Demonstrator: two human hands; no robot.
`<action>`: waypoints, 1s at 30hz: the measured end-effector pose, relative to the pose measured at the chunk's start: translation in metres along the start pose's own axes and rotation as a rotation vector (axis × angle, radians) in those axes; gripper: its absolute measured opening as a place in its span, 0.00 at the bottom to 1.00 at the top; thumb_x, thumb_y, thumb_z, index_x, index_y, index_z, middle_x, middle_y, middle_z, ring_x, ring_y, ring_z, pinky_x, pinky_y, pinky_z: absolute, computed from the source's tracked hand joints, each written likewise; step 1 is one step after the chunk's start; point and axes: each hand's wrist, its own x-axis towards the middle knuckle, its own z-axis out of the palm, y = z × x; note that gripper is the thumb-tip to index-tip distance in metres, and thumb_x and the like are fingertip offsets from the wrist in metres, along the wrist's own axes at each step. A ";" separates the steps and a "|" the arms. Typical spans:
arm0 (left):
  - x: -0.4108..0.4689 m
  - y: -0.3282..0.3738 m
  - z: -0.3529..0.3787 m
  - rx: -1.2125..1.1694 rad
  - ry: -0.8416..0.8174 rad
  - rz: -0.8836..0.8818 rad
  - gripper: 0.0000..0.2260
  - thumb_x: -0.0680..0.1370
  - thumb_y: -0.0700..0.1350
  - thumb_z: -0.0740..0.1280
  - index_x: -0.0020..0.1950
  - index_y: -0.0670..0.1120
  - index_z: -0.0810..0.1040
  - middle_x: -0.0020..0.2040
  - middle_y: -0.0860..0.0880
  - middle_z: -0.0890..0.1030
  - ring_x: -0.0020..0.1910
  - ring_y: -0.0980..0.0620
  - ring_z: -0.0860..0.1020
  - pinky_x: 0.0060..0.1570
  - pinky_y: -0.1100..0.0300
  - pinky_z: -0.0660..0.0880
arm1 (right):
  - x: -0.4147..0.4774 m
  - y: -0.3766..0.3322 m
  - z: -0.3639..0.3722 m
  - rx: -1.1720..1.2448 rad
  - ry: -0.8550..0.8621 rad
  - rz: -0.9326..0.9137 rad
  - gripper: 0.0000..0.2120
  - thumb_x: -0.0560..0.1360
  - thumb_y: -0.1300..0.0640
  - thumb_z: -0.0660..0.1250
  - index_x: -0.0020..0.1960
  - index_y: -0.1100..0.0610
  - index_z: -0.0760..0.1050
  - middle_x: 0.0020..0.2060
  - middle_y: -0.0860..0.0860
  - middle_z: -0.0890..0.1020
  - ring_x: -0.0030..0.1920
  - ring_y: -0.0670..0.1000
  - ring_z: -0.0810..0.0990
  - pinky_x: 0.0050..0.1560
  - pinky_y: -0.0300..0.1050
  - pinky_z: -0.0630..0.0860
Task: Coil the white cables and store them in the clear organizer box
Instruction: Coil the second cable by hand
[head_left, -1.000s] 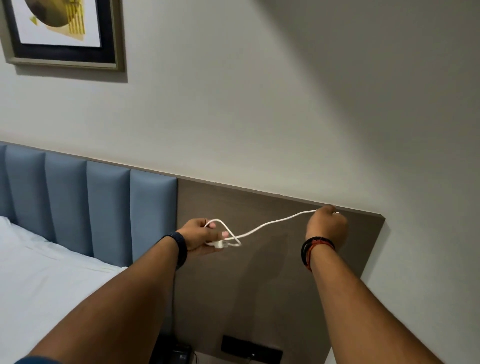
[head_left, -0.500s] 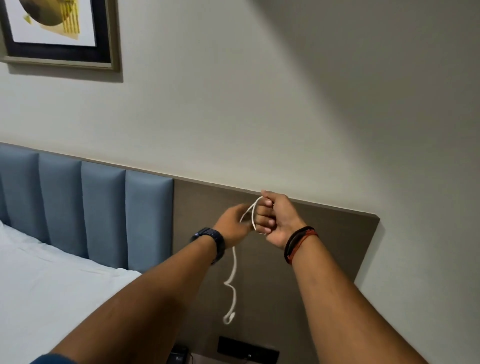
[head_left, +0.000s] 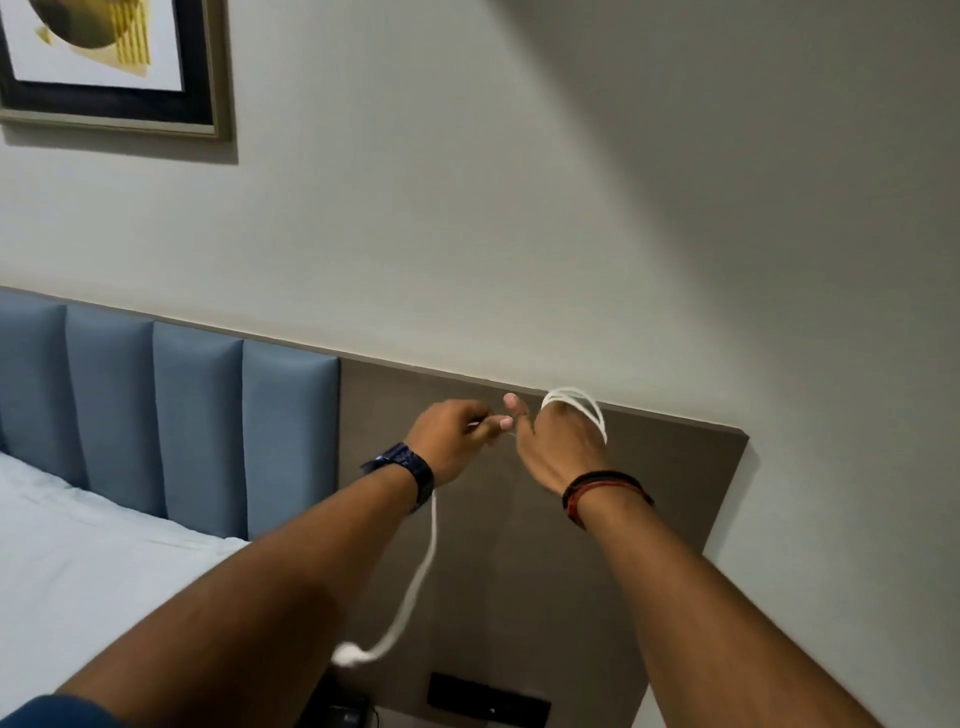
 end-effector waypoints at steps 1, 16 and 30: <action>0.001 -0.001 -0.003 0.020 -0.008 0.020 0.15 0.75 0.57 0.63 0.32 0.52 0.75 0.26 0.57 0.74 0.25 0.60 0.70 0.28 0.62 0.62 | -0.003 -0.002 0.000 0.000 -0.087 0.029 0.35 0.74 0.30 0.44 0.33 0.59 0.70 0.26 0.51 0.73 0.34 0.55 0.77 0.34 0.44 0.67; -0.020 0.004 0.007 -0.443 -0.054 -0.221 0.20 0.80 0.56 0.52 0.36 0.46 0.72 0.31 0.51 0.71 0.30 0.54 0.67 0.32 0.61 0.65 | -0.002 -0.044 -0.034 1.858 -0.429 0.172 0.24 0.81 0.44 0.52 0.30 0.53 0.66 0.18 0.45 0.62 0.20 0.46 0.61 0.22 0.38 0.64; -0.011 -0.004 -0.034 -0.043 0.073 -0.053 0.17 0.76 0.56 0.64 0.29 0.50 0.73 0.26 0.54 0.73 0.26 0.57 0.69 0.29 0.61 0.65 | -0.024 0.000 -0.001 0.294 -0.425 0.166 0.35 0.74 0.29 0.44 0.30 0.56 0.73 0.24 0.51 0.77 0.26 0.51 0.75 0.34 0.43 0.71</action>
